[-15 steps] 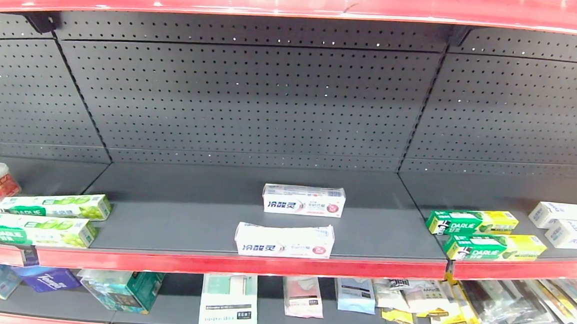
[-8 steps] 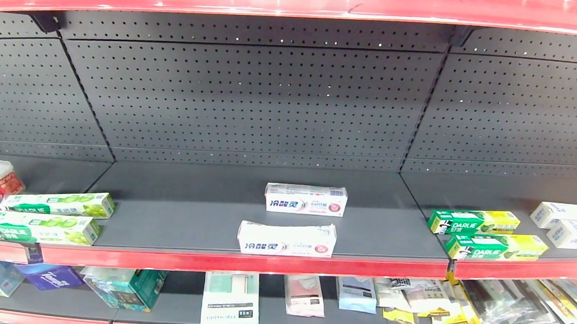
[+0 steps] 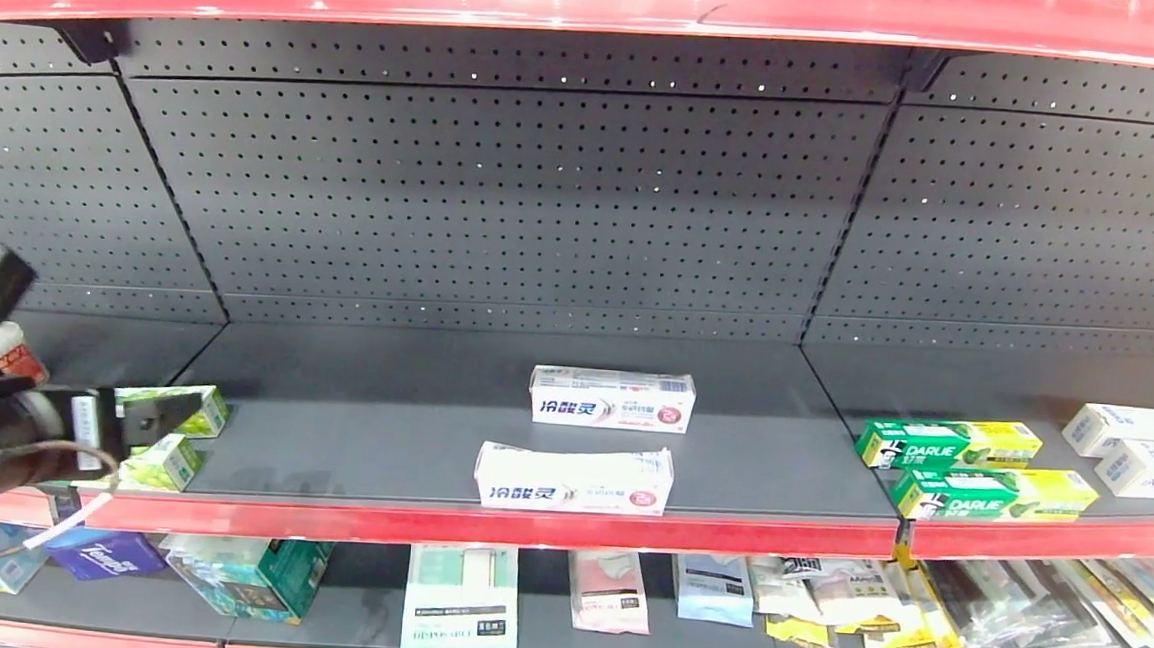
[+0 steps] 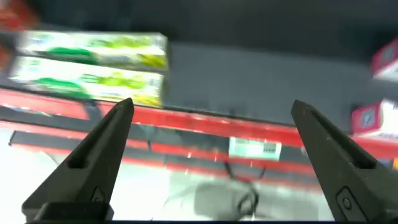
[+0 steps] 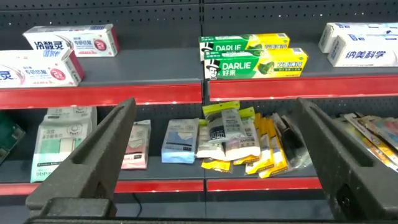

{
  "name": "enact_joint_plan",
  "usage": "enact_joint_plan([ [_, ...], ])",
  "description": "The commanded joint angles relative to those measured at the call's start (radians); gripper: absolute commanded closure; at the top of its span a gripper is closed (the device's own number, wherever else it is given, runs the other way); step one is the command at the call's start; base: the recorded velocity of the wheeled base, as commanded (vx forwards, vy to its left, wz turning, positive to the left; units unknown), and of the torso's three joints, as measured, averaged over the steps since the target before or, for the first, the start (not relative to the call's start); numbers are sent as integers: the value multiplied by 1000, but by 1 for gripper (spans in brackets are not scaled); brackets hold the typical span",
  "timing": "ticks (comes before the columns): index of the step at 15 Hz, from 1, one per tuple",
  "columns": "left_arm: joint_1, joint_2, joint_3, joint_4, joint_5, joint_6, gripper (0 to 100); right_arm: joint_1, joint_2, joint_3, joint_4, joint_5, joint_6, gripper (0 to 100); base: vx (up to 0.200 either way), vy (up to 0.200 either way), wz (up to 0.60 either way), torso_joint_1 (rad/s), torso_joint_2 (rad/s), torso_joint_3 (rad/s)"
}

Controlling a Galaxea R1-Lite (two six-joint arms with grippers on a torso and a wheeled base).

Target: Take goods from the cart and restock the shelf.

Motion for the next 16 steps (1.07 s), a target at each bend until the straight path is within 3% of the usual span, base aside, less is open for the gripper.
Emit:
enact_joint_plan([
  [1,-119,243,-30,-4,15,-2,0,0,1,0,0,0,0,0,0,0,0,0,0,0],
  [3,-151,347,-45,-18,18,-2,0,0,1,0,0,0,0,0,0,0,0,0,0,0],
  [7,-208,561,-71,-215,30,1,0,0,1,0,0,0,0,0,0,0,0,0,0,0],
  [11,-259,682,-179,-214,21,-6,0,0,1,0,0,0,0,0,0,0,0,0,0,0],
  [16,-300,719,-238,-186,-16,-8,0,0,1,0,0,0,0,0,0,0,0,0,0,0],
])
